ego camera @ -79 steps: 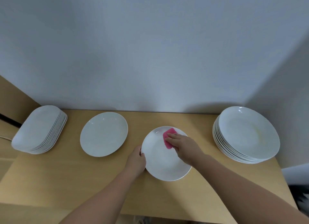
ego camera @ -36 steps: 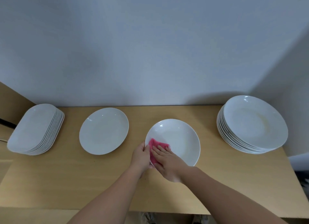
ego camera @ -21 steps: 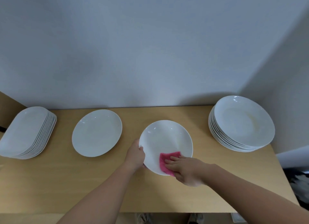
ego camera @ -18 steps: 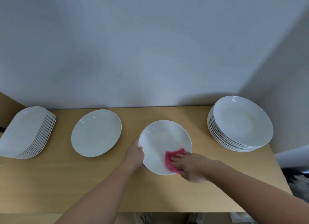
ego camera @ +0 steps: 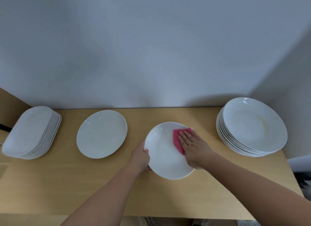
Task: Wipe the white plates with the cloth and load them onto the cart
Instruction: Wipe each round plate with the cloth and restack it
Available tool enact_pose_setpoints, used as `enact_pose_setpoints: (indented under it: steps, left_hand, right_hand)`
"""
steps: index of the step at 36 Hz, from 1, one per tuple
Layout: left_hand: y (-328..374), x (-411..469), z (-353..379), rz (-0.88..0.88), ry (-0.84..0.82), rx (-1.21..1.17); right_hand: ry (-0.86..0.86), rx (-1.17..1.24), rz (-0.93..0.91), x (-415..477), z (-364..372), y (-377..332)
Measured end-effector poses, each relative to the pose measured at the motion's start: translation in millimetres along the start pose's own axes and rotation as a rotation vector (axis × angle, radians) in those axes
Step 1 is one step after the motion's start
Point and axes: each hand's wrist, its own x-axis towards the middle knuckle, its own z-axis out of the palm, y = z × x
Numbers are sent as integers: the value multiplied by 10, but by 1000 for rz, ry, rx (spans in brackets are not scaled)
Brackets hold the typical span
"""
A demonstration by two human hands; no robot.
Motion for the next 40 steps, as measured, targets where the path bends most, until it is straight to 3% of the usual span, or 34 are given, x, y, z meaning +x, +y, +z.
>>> enact_pose_setpoints:
  steps: [11, 19, 23, 29, 34, 40]
  left_hand:
    - [-80, -40, -26, 23, -6, -70]
    - [-81, -48, 2, 2, 37, -227]
    - [-110, -13, -2, 29, 41, -180]
    - [-115, 12, -7, 44, 61, -117]
    - [-60, -46, -31, 45, 47, -70]
    - [24, -120, -58, 18, 0, -117]
  right_hand:
    - [48, 349, -7, 451, -101, -385]
    - [51, 235, -279, 333, -144, -537]
    - [26, 224, -436, 115, -27, -534]
    - [-77, 253, -516, -136, 4, -192]
    - [-163, 102, -431, -296, -186, 212]
    - [-115, -144, -208, -296, -419, 313]
